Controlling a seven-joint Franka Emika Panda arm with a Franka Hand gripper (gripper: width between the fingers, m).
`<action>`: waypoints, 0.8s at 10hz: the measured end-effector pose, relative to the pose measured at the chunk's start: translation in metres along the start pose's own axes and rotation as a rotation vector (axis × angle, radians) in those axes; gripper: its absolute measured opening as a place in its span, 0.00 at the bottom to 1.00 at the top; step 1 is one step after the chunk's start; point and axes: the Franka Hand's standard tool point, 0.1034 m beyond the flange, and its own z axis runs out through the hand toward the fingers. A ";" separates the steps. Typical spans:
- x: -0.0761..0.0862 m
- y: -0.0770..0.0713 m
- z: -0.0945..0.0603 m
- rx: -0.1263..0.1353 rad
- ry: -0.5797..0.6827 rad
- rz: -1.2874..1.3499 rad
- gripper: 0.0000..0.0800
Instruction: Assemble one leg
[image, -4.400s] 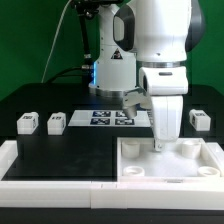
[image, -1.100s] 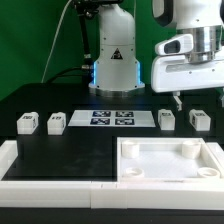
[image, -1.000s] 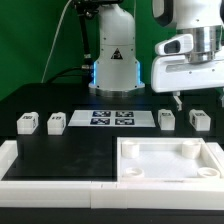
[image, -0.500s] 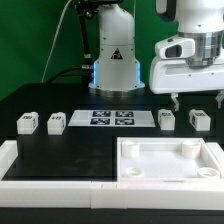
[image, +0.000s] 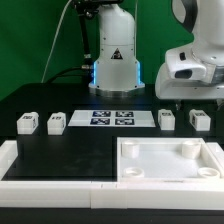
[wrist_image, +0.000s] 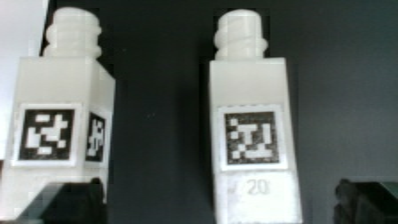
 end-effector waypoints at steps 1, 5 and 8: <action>-0.006 0.000 0.004 -0.010 -0.106 -0.011 0.81; -0.004 -0.006 0.018 -0.033 -0.401 -0.019 0.81; 0.002 -0.018 0.026 -0.035 -0.379 -0.019 0.81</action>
Offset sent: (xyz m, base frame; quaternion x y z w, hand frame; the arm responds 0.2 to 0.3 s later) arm -0.0045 0.0145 -0.0063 0.0096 -0.1656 -0.0226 0.9859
